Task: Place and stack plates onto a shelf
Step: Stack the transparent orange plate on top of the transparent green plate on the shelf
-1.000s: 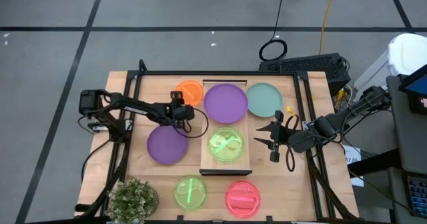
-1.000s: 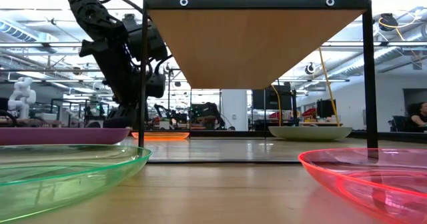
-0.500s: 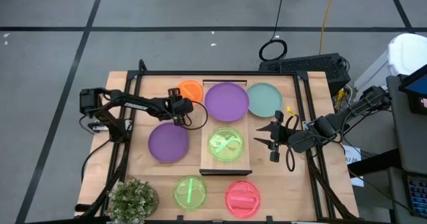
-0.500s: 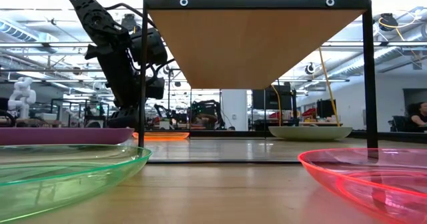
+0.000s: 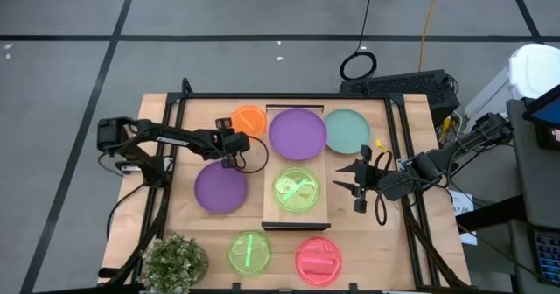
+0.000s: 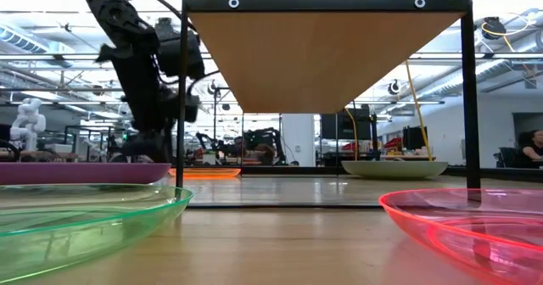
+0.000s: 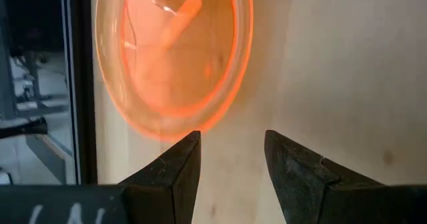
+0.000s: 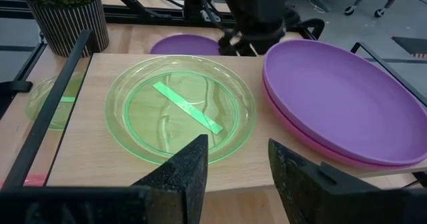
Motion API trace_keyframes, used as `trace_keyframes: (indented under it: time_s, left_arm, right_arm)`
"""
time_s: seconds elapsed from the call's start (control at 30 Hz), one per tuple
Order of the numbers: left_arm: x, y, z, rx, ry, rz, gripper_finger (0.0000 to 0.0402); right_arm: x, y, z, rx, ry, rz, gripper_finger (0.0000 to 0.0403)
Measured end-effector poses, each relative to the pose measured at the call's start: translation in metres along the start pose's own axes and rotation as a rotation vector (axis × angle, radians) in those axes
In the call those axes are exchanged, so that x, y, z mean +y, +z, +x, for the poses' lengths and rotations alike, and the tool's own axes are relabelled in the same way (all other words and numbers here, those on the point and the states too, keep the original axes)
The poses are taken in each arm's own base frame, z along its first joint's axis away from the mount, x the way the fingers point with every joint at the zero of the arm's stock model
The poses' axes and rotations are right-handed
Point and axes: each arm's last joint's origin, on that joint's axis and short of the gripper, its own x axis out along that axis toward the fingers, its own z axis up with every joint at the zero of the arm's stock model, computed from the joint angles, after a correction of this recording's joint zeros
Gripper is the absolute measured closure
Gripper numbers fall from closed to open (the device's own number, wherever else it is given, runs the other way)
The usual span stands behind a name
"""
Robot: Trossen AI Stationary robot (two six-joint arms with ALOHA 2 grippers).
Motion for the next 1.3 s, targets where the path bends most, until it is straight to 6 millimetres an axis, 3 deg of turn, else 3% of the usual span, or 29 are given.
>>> trace_keyframes:
  time_s: [0.2, 0.37, 0.53, 0.83, 1.3]
  left_arm:
    - [0.017, 0.002, -0.023, -0.118, 0.041, -0.139, 0.0229]
    - [0.032, 0.002, -0.015, -0.130, 0.080, -0.269, 0.0229]
    - [0.033, 0.001, -0.006, -0.109, 0.048, -0.303, 0.0229]
    - [0.021, 0.004, 0.010, -0.086, -0.042, -0.208, 0.0229]
    - [0.016, 0.005, 0.016, -0.079, -0.072, -0.119, 0.0229]
  right_arm:
    - [0.000, 0.000, 0.000, 0.000, 0.001, -0.012, 0.0261]
    - [0.000, 0.000, 0.000, 0.000, 0.002, -0.002, 0.0261]
    - [0.000, 0.000, 0.000, 0.000, 0.005, 0.012, 0.0261]
    - [0.000, 0.000, 0.000, 0.003, 0.005, 0.005, 0.0261]
    - [0.000, 0.000, 0.000, 0.007, 0.007, 0.002, 0.0261]
